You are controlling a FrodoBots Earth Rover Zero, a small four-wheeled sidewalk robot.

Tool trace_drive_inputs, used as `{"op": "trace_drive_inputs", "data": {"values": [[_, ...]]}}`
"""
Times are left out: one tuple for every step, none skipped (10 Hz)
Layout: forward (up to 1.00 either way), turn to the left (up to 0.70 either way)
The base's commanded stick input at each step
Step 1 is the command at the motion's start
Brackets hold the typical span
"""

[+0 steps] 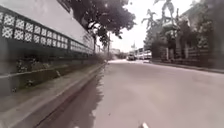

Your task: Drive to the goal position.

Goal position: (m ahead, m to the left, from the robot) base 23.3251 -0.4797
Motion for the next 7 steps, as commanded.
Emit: {"op": "trace_drive_inputs", "data": {"values": [[0.7, -0.03], [0.7, -0.03], [0.7, -0.08], [0.7, -0.16], [0.7, -0.14], [0.7, -0.01], [0.7, 0.0]]}}
